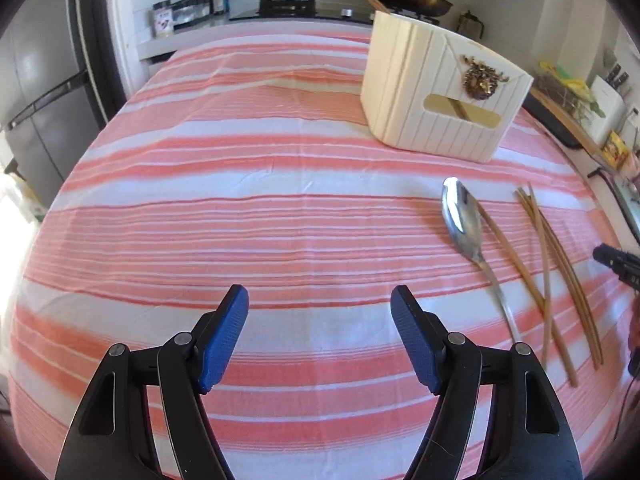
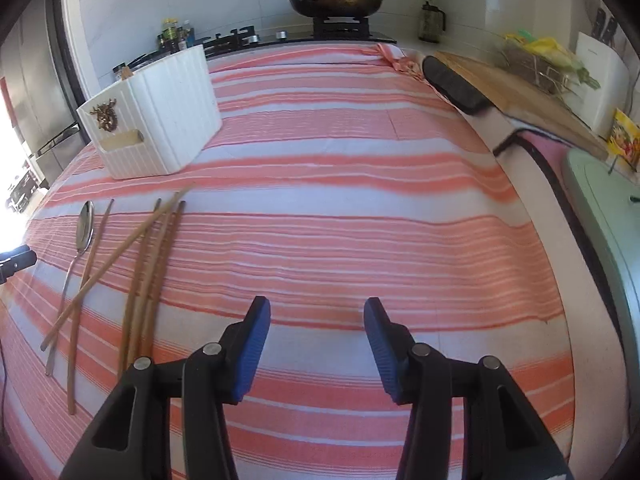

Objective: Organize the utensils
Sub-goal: 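Withdraw both tools back over the remaining spoon and chopsticks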

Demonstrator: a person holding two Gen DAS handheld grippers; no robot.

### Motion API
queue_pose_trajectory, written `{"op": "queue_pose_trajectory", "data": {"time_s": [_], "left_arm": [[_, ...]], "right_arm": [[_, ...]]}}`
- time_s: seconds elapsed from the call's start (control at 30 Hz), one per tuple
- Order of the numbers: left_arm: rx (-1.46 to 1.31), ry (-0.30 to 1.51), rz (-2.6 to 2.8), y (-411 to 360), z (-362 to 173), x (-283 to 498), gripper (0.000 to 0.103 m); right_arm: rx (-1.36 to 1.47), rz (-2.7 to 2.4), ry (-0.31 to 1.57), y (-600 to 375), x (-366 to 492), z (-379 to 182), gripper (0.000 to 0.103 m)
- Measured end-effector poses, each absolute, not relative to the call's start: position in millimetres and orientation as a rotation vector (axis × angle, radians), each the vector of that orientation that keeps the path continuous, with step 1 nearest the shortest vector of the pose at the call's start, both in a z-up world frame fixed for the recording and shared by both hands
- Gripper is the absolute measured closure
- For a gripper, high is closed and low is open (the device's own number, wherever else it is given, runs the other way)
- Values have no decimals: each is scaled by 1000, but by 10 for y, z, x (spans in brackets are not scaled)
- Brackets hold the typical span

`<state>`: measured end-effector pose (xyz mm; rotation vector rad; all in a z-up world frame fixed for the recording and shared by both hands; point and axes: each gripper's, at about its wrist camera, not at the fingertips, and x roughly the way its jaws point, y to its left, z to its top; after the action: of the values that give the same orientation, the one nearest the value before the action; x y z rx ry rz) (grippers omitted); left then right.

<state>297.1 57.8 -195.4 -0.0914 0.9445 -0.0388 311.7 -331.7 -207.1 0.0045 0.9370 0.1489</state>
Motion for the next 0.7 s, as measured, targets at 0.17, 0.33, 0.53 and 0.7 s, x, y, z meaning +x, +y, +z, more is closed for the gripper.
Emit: {"op": "queue_pose_trajectory", "data": {"time_s": [0.17, 0.33, 0.53, 0.7], "left_arm": [[-45, 925, 12, 508, -2050, 3032, 25], [-32, 920, 23, 542, -2083, 3005, 19], [-63, 922, 47, 632, -2120, 2978, 14], [-66, 925, 54, 645, -2133, 2983, 12]], "right_arm": [[-14, 131, 922, -3360, 3223, -2118, 47], [-100, 173, 936, -3216, 3293, -2205, 13], [-95, 179, 937, -3218, 3260, -2219, 11], [-96, 179, 936, -3210, 3254, -2229, 11]]}}
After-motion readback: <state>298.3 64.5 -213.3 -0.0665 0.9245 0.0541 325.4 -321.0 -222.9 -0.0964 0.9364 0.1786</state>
